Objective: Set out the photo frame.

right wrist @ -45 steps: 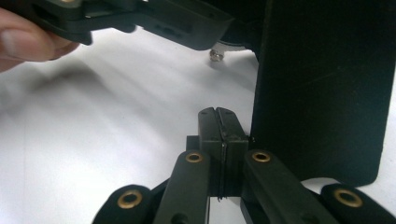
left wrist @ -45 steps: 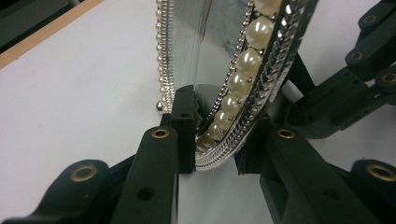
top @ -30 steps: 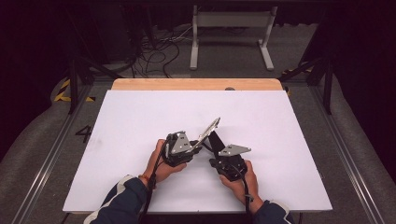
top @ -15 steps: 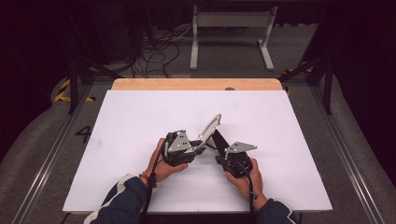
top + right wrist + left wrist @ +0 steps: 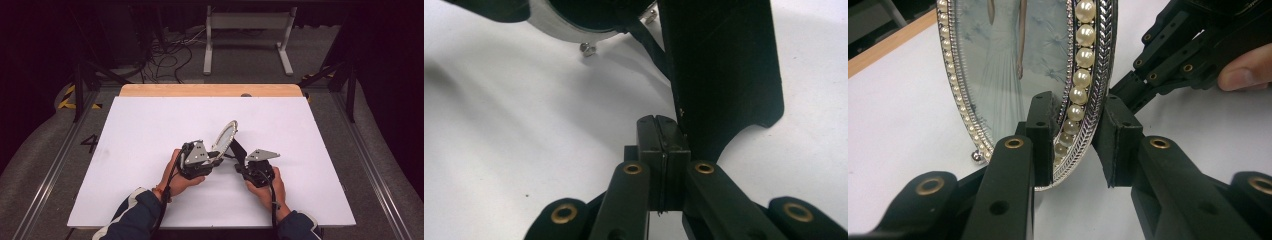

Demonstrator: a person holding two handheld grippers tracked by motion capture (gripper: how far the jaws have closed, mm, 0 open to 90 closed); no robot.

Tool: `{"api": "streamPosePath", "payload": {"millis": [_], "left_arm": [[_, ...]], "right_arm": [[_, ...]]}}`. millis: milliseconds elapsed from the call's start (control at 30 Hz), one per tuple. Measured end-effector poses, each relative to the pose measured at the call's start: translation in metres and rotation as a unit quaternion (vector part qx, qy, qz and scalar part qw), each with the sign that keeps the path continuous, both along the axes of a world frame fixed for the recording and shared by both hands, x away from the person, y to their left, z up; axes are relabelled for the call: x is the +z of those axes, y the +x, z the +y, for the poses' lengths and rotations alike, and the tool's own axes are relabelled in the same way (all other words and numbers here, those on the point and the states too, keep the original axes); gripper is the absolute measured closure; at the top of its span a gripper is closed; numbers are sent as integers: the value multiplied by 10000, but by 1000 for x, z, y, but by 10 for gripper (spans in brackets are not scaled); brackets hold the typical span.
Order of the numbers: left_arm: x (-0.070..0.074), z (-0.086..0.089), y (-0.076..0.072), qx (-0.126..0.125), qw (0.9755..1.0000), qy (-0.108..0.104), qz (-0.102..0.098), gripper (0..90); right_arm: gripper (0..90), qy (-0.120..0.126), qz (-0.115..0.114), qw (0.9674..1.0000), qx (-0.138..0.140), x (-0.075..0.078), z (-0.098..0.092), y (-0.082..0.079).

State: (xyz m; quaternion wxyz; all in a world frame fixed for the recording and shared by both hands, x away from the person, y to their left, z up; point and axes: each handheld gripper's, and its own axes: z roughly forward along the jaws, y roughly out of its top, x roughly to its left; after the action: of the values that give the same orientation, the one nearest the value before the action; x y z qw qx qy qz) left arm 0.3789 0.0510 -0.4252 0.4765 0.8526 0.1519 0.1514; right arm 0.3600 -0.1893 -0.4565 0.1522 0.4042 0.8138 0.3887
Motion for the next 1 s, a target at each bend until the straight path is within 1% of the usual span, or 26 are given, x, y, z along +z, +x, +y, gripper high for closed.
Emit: {"api": "streamPosePath", "payload": {"millis": [100,267,333,567,633,833,867,1000], "left_arm": [[0,-4,-1,18,10000,-27,37,705],[1,-9,-2,30,10000,-7,28,699],[1,-10,-2,35,10000,-17,50,699],[3,-16,-3,20,10000,-23,55,701],[3,-18,-2,13,10000,-49,65,700],[3,-21,-2,-3,10000,-44,86,698],[3,-22,-2,9,9999,-44,111,698],[4,-24,-1,-8,9999,-20,105,697]], "right_arm": [[900,-4,-10,10000,-24,0,-2,1],[900,-6,-4,10000,-76,0,-7,5],[900,32,-18,10000,-41,-1,-10,6],[900,0,-85,10000,4,-1,-16,11],[900,5,-72,10000,-25,-1,-17,12],[900,45,-57,9999,-82,0,-22,15],[900,23,-75,9999,-79,0,-22,15],[900,31,-66,9999,-102,-1,-23,17]]}}
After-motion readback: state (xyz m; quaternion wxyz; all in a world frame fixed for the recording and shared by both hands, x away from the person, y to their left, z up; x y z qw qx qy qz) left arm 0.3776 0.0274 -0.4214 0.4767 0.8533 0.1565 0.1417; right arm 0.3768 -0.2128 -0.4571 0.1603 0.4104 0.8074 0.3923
